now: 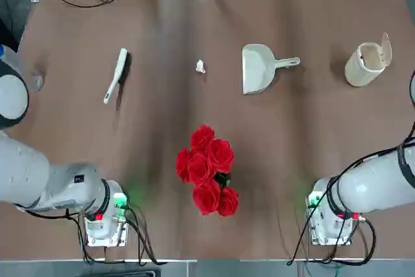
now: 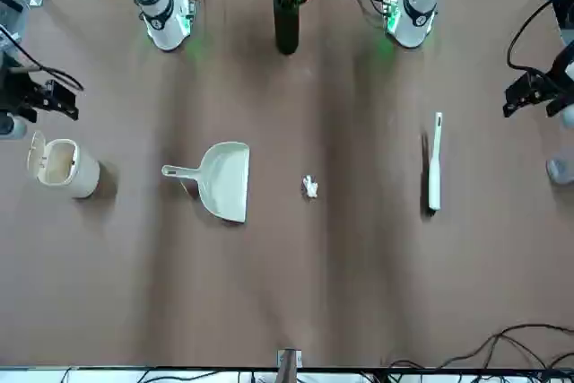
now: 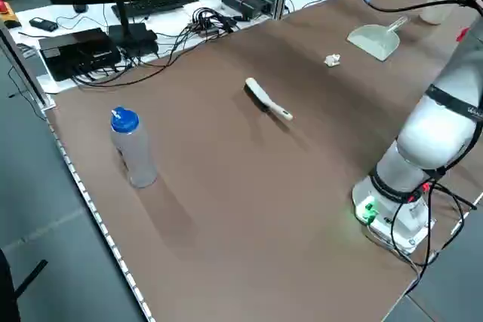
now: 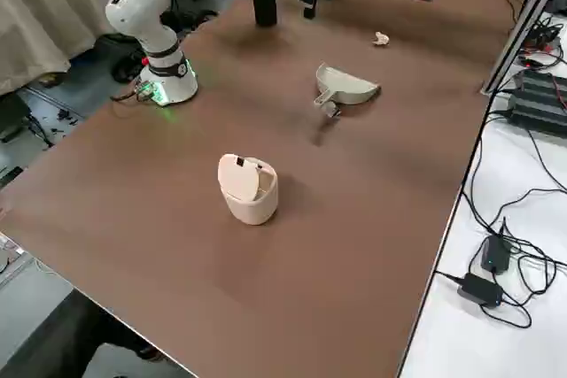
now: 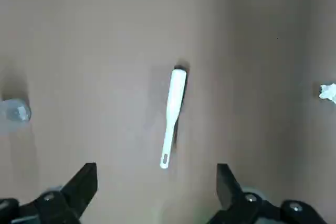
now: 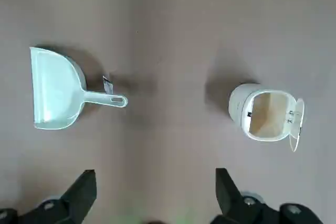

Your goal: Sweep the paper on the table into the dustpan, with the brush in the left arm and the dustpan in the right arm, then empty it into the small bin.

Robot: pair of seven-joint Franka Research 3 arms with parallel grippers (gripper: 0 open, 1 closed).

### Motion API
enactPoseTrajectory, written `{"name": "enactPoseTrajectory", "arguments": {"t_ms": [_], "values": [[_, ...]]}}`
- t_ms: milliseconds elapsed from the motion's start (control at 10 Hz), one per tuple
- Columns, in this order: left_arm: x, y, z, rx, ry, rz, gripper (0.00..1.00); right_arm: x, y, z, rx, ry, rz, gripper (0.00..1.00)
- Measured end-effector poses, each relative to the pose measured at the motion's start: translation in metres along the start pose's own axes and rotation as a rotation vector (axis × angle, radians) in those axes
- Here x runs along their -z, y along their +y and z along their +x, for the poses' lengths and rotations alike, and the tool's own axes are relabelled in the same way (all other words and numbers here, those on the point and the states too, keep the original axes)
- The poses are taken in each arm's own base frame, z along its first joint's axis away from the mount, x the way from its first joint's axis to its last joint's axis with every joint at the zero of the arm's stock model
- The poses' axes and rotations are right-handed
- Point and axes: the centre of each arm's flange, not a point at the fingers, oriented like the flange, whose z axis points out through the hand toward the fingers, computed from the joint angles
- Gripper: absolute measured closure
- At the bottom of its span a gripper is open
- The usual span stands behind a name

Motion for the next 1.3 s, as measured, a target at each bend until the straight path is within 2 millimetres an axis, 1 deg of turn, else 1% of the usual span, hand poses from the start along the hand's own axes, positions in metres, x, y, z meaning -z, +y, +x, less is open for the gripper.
{"name": "enactPoseTrajectory", "arguments": {"t_ms": [300, 400, 500, 600, 700, 800, 900, 1000, 1100, 1300], "values": [[-0.002, 0.005, 0.0, -0.009, -0.004, 0.0, 0.0, -0.001, -0.002, -0.003, 0.018, -0.02, 0.003, 0.0], [-0.008, 0.004, 0.001, -0.007, -0.017, -0.001, 0.0, -0.002, -0.005, -0.005, 0.086, -0.043, 0.006, 0.0], [-0.02, 0.001, 0.004, -0.005, -0.034, -0.002, 0.0, -0.005, -0.008, -0.008, 0.22, -0.07, 0.014, 0.0], [-0.039, 0.0, 0.01, -0.006, -0.039, -0.003, 0.0, -0.01, -0.014, -0.01, 0.385, -0.092, 0.045, 0.0], [-0.064, 0.001, 0.017, -0.008, -0.04, -0.005, 0.0, -0.019, -0.022, -0.009, 0.522, -0.105, 0.086, 0.0], [-0.093, 0.001, 0.021, -0.006, -0.055, -0.006, 0.0, -0.032, -0.037, -0.005, 0.618, -0.124, 0.106, 0.0], [-0.125, 0.003, 0.022, 0.001, -0.067, -0.007, 0.0, -0.049, -0.059, 0.003, 0.724, -0.146, 0.112, 0.0], [-0.158, 0.005, 0.02, 0.01, -0.077, -0.008, 0.0, -0.067, -0.084, 0.013, 0.891, -0.155, 0.121, 0.0], [-0.189, 0.01, 0.015, 0.031, -0.091, -0.007, 0.0, -0.087, -0.105, 0.023, 1.082, -0.151, 0.13, 0.0], [-0.246, 0.022, -0.006, 0.037, -0.142, -0.005, 0.02, -0.129, -0.134, 0.035, 1.369, -0.14, 0.139, 0.0]]}}
